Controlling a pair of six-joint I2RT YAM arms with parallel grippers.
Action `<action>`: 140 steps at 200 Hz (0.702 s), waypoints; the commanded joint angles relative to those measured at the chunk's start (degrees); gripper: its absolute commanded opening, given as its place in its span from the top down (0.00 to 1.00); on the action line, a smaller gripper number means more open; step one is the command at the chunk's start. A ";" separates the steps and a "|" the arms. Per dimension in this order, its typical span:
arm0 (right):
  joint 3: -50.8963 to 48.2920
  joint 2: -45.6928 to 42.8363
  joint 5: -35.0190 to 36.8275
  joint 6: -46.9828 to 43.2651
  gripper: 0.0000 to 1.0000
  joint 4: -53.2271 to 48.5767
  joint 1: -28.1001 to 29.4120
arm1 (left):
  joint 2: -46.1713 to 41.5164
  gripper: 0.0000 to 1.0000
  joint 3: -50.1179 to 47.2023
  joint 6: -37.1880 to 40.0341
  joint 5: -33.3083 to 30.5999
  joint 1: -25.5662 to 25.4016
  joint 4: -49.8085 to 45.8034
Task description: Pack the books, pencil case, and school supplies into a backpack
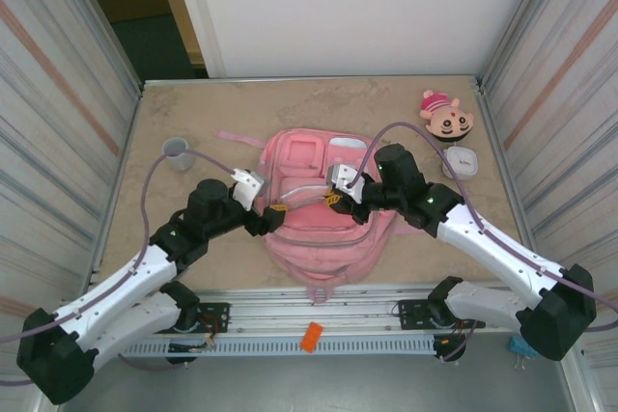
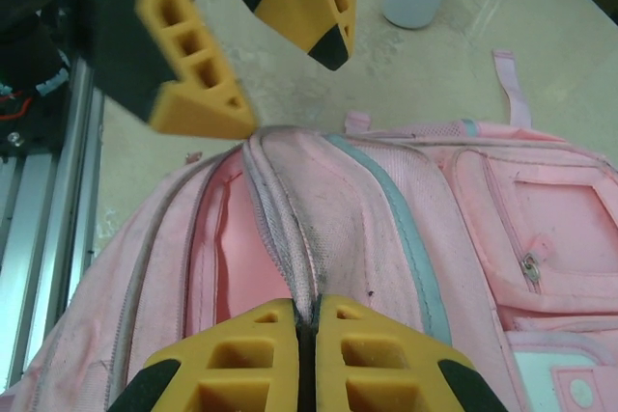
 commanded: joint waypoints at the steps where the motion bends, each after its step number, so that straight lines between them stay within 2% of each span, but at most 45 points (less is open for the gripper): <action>1: 1.09 -1.22 -6.26 1.88 1.00 4.78 0.14 | 2.20 0.17 4.01 14.28 0.93 -3.81 -2.41; 34: 1.27 -1.15 -7.19 2.75 1.00 4.60 0.12 | 12.03 0.15 10.19 20.06 -4.21 -7.86 -4.30; 55: 1.18 -1.49 -7.62 3.08 1.00 4.18 0.08 | 17.45 0.24 12.51 20.14 -6.49 -8.21 -1.67; 68: 1.21 -1.85 -7.71 3.18 1.00 3.58 0.15 | 19.52 0.35 13.02 20.13 -7.28 -8.25 0.72; 81: 1.07 -2.49 -6.98 3.21 1.00 2.99 0.05 | 20.41 0.57 13.04 19.65 -8.14 -8.26 2.65; 94: 0.92 -3.45 -4.07 4.26 1.00 2.54 -0.02 | 19.98 0.72 13.22 18.23 -8.67 -8.30 3.00; 97: 0.88 -3.73 -2.81 4.84 0.98 2.45 -0.01 | 19.86 0.75 13.30 17.90 -8.73 -8.26 2.95; 107: 0.48 -4.54 2.23 7.94 0.82 2.32 -0.03 | 18.89 0.86 13.36 17.11 -8.93 -8.30 2.68; 110: 0.26 -4.71 3.99 9.20 0.72 2.32 -0.12 | 18.61 0.89 13.46 16.78 -9.12 -8.30 2.36; 113: 0.11 -4.97 5.86 10.70 0.68 2.36 -0.19 | 18.34 0.92 13.65 16.31 -9.33 -8.30 2.00; 114: 0.16 -4.97 6.50 11.22 0.61 2.38 -0.24 | 18.25 0.93 13.67 16.16 -9.44 -8.30 1.94; 117: -0.06 -5.05 8.36 12.79 0.53 2.26 -0.21 | 17.94 0.95 13.76 15.65 -9.84 -8.26 1.38; 125: -0.59 -5.00 12.67 17.56 0.42 1.82 -0.42 | 17.11 1.00 14.10 14.10 -11.19 -8.30 0.30; 140: -1.88 -6.66 18.40 28.28 0.31 0.67 -0.47 | 15.68 1.00 14.34 11.71 -13.64 -8.22 -1.30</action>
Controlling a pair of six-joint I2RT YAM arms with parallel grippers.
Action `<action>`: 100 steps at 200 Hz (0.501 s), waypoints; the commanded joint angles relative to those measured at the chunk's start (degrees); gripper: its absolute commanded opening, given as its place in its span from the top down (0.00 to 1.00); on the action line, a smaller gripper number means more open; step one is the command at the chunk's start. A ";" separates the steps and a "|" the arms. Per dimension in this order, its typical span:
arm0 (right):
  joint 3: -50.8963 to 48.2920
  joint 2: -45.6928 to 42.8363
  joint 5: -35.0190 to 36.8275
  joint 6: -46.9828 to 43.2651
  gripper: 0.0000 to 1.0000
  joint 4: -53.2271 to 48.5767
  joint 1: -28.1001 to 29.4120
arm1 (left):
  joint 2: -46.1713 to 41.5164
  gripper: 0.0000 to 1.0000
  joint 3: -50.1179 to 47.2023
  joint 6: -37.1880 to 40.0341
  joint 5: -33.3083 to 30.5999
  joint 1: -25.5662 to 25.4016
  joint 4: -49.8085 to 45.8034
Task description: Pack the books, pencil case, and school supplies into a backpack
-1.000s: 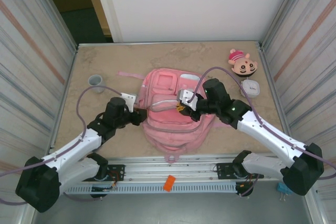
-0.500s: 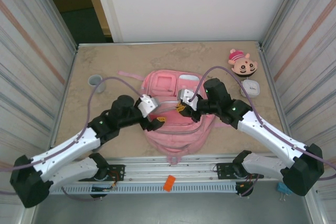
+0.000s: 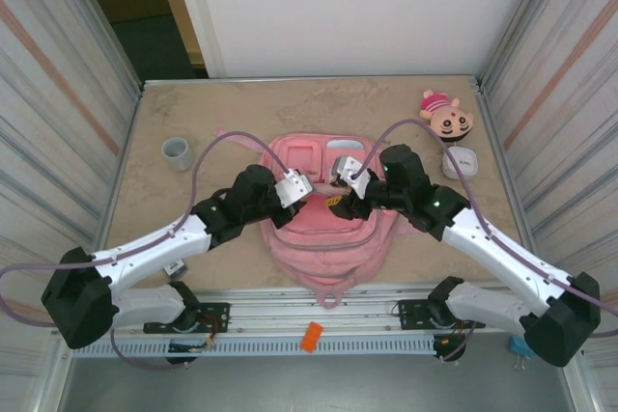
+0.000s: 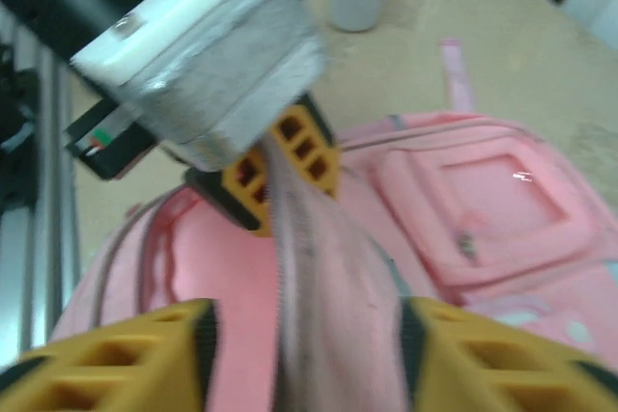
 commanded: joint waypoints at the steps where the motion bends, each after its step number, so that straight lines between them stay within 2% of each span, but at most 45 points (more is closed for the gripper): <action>1: -1.87 -3.09 11.40 17.70 0.31 -0.28 -0.33 | -3.95 1.00 2.72 -5.19 -4.74 0.07 -0.76; 20: -4.64 -3.65 13.11 28.11 0.27 -0.68 0.03 | -5.25 1.00 2.23 -6.83 -5.53 0.25 -1.22; 39: -9.26 -4.77 15.00 34.22 0.25 2.29 0.78 | -5.94 1.00 1.78 -7.96 -5.18 0.42 -0.91; 100: -15.27 -6.80 19.29 35.40 0.24 6.59 1.50 | -6.88 1.00 3.60 -14.60 -5.63 3.30 -1.62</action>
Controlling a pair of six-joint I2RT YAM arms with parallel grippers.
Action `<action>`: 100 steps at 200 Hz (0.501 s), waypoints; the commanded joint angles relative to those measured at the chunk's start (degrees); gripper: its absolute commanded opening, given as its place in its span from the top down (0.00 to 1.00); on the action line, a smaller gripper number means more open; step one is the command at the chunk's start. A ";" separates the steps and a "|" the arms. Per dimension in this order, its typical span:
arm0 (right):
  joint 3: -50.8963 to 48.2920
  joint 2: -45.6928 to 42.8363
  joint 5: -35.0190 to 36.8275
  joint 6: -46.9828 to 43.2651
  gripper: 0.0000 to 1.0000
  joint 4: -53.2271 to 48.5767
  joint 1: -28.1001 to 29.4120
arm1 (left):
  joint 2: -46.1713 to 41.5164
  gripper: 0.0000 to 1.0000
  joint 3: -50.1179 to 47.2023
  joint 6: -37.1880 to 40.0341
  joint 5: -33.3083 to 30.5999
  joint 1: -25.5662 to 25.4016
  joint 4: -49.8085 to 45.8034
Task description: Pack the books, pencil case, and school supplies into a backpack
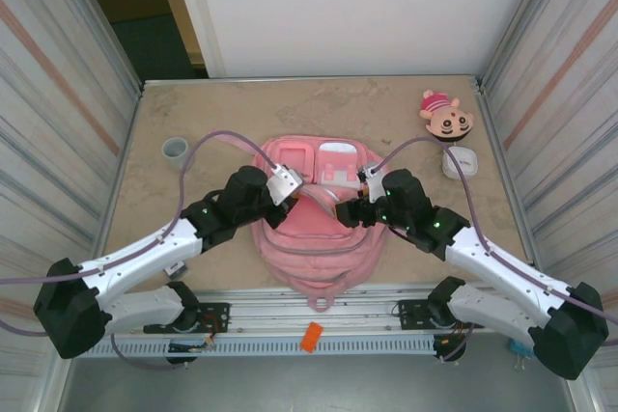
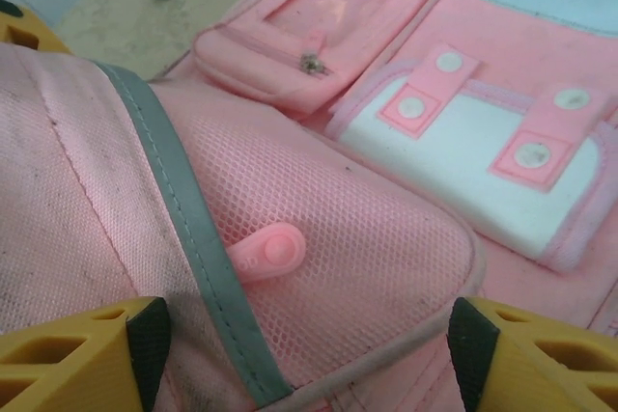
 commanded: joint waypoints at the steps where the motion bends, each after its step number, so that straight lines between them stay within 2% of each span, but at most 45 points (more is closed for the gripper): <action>1: -1.94 -1.65 3.34 2.44 0.24 1.42 0.30 | -3.21 1.00 3.61 -5.94 -1.88 2.24 2.64; 69: -2.77 -5.05 2.93 3.93 0.23 -0.06 -1.22 | -0.46 1.00 4.90 -11.37 -5.14 7.14 -0.61; 100: -1.49 -4.05 1.87 3.99 0.24 -0.54 -1.45 | 1.92 0.98 6.05 -13.97 -5.16 7.39 -0.70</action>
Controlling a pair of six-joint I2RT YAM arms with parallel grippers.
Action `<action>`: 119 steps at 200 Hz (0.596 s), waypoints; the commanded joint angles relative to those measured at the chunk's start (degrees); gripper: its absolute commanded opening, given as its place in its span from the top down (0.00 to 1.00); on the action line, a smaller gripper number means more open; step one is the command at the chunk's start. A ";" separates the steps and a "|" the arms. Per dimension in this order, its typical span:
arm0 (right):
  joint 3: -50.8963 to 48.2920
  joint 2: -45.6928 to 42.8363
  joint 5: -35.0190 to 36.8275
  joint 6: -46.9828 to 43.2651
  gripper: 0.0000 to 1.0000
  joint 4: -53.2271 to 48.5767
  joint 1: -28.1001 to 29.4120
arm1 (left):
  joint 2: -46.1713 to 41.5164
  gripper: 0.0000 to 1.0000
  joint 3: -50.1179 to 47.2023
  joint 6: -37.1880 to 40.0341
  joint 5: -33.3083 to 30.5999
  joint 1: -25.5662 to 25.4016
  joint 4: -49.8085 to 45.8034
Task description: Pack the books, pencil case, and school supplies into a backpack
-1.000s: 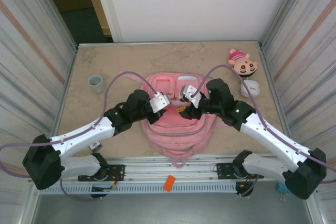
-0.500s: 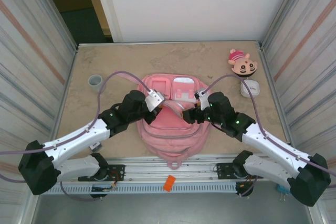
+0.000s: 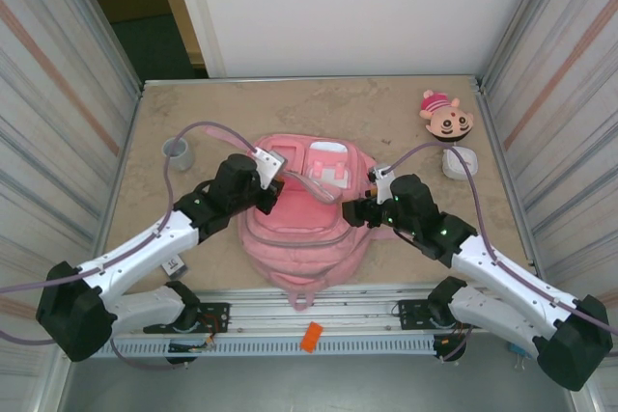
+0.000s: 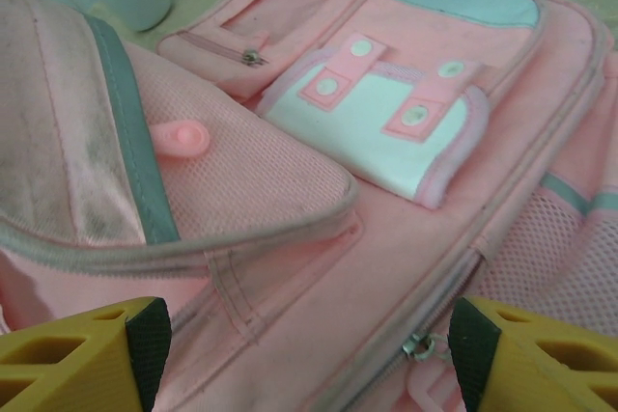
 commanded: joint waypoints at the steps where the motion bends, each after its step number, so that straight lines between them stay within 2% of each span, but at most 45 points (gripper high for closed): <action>1: 1.56 0.17 0.02 1.43 0.24 -1.21 -0.42 | 0.83 0.98 3.84 -5.64 -2.69 0.79 2.08; 23: 2.95 1.15 -1.17 1.44 0.24 -1.65 -0.42 | 1.02 0.84 5.34 -8.57 -3.43 0.81 -1.32; 46: 4.09 1.66 -2.06 1.44 0.24 -1.76 -0.44 | -0.62 0.57 6.74 -12.35 -4.28 1.08 -7.10; 71: 5.17 1.83 -3.95 1.60 0.25 -1.37 -0.34 | -5.32 0.35 6.97 -17.41 -4.87 1.99 -13.64; 91: 7.08 2.69 -8.02 -0.19 0.26 -1.24 0.79 | -10.27 0.22 6.32 -20.88 -4.84 3.66 -19.28; 119: 9.20 4.64 -3.24 -3.81 0.26 -2.02 5.63 | -16.21 0.11 5.35 -29.22 -5.85 9.24 -30.80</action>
